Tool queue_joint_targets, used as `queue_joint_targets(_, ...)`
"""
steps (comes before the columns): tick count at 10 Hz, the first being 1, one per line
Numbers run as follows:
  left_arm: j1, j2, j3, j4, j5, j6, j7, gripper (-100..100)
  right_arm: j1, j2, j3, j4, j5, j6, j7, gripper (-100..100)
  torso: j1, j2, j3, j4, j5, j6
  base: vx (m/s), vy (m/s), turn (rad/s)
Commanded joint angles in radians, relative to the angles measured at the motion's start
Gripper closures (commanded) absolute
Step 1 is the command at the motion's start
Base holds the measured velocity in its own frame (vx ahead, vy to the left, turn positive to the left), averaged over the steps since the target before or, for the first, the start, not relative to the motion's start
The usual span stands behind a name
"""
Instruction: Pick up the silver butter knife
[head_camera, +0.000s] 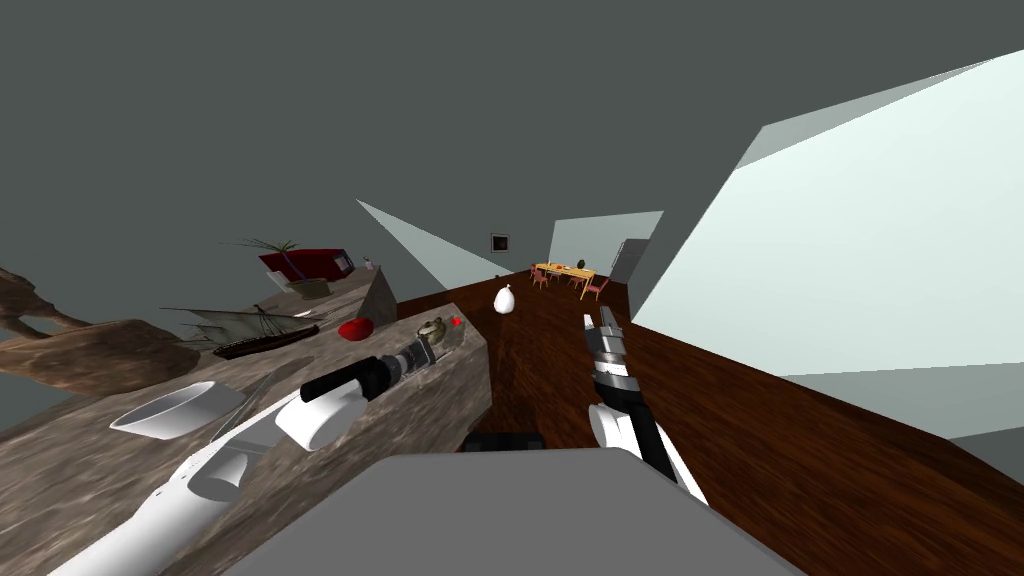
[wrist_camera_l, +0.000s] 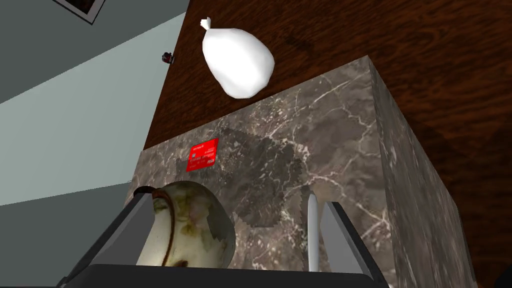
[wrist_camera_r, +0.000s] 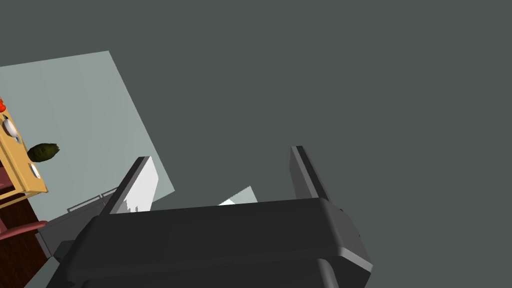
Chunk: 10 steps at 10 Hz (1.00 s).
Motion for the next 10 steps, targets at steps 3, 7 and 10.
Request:
queue_joint_targets(3,0.0,0.085,0.0,0.029,0.092,0.102,0.058,-100,0.0,0.0,0.0,0.0,0.0,0.0,0.0,0,0.0,0.001,0.0,0.0,0.0,0.0,0.048,-0.02,-0.014)
queue_joint_targets(7,0.005,0.161,0.002,0.059,0.181,0.189,0.102,-100,0.0,0.0,0.0,0.0,0.0,0.0,0.0,0,0.0,0.001,0.0,0.0,0.0,0.0,0.047,-0.021,-0.023)
queue_joint_targets(10,0.009,0.197,0.003,0.075,0.224,0.239,0.12,-100,0.0,0.0,0.0,0.0,0.0,0.0,0.0,0,0.0,0.001,0.001,0.0,0.0,0.0,0.038,-0.016,-0.026)
